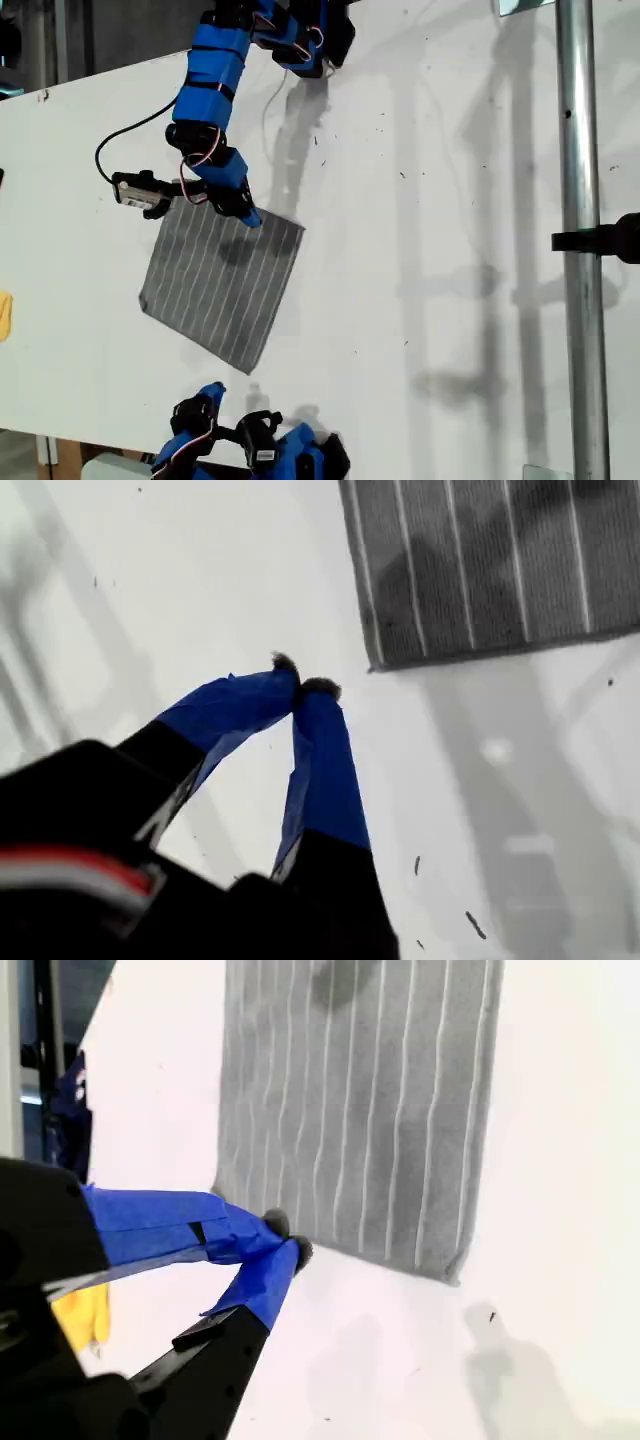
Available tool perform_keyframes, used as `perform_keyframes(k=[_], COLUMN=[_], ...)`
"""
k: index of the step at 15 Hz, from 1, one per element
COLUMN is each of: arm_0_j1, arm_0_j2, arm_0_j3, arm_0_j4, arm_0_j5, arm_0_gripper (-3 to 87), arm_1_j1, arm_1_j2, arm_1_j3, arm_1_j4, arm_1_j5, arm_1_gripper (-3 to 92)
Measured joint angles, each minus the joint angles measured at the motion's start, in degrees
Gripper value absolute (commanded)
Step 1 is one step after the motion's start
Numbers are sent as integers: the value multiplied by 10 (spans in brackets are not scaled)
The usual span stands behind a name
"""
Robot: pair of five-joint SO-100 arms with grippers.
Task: Grasp corners of a towel and fold twice.
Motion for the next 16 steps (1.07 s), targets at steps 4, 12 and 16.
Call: perform_keyframes(k=[4, 12, 16], arm_0_j1=[-32, -43, -43], arm_0_j2=[-104, -106, -107], arm_0_j3=[-45, -44, -34], arm_0_j4=[-6, -2, -10], arm_0_j5=[66, 69, 69], arm_0_gripper=[-26, -26, -26], arm_1_j1=[18, 48, 48], arm_1_j2=[-69, -287, -375], arm_1_j3=[-101, -156, -170], arm_1_j4=[79, 50, 26], arm_1_j5=[-98, -157, -157], arm_1_gripper=[349, 352, 337])
